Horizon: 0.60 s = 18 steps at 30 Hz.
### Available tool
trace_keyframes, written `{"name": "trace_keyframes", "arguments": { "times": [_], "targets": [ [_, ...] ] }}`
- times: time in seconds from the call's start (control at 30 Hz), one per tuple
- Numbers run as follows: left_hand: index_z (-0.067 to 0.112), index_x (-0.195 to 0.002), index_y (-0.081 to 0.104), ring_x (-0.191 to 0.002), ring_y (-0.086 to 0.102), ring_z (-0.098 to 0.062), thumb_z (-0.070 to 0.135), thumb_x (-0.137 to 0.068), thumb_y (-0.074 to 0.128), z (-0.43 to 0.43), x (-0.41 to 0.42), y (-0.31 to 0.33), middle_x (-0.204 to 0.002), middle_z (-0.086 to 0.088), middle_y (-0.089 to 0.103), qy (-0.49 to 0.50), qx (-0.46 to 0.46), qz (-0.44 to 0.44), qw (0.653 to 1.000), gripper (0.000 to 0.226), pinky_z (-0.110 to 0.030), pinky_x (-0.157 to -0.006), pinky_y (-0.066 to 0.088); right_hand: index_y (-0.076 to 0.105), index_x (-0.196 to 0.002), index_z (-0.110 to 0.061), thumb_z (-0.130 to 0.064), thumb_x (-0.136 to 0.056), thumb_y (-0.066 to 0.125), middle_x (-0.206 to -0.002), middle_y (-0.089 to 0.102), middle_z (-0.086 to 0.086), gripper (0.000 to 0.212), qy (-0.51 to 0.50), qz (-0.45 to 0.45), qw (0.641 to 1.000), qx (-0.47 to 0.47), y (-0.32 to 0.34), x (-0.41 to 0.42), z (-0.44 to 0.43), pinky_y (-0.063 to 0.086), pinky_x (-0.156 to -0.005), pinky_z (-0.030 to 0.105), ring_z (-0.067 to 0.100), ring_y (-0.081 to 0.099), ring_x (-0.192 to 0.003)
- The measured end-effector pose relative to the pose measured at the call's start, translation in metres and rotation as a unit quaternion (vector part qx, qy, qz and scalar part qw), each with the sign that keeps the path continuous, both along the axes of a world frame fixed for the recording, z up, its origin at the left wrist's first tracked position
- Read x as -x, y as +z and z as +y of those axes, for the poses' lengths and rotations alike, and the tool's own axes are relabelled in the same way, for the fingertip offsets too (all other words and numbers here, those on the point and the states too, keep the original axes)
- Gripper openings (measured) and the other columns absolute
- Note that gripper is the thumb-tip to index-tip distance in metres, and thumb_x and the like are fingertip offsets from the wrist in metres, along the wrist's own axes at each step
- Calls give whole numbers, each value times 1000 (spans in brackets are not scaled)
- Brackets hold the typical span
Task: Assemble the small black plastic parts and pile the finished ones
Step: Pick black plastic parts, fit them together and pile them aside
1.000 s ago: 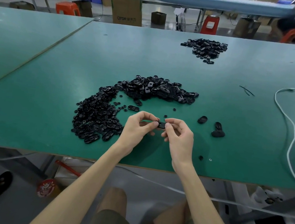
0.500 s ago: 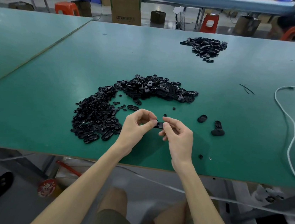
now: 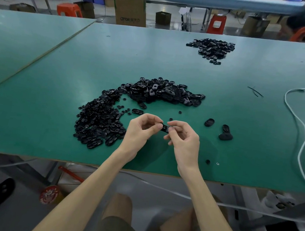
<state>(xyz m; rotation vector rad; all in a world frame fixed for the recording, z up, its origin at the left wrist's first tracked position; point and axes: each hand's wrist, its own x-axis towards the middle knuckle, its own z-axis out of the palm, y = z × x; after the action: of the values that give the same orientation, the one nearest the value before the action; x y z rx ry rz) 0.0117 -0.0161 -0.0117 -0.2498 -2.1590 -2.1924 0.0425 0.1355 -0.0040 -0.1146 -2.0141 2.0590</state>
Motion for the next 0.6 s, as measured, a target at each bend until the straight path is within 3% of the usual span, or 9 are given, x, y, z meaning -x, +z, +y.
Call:
{"name": "trace_keyframes", "arguments": {
  "times": [0.27,0.4,0.47,0.6],
  "targets": [
    [31,-87,76,-101,67,-11,19,-89,80,0,1,2,-106,3,73,2,-2,17,1000,13,-25,-72,55,74,-91,-20,-3,-98,65,-82,74,-3,21,20,10,1000,-16,-2,0,0,47,-60,19,13,69,-68],
    [29,-88,76,-85,64,-13,16,-90,78,1,0,2,-98,-6,75,-19,-10,10,1000,13,-23,-67,52,74,-93,-19,-3,-97,65,-83,76,-5,19,24,10,1000,-12,-2,0,0,48,-56,22,14,73,-73],
    [26,-89,76,-77,61,-9,15,-90,78,0,0,2,-91,0,74,-18,-16,6,1000,11,-20,-68,51,74,-93,-19,-4,-96,67,-86,77,-5,17,30,4,999,-11,-1,1,0,50,-58,22,14,74,-76],
    [14,-92,76,-75,67,-8,11,-88,79,-2,0,0,-88,0,76,-14,-30,-6,999,6,-20,-72,53,74,-94,-21,-8,-91,75,-89,78,-4,13,48,-1,998,-26,-1,1,-2,53,-66,23,14,74,-82]
  ]
}}
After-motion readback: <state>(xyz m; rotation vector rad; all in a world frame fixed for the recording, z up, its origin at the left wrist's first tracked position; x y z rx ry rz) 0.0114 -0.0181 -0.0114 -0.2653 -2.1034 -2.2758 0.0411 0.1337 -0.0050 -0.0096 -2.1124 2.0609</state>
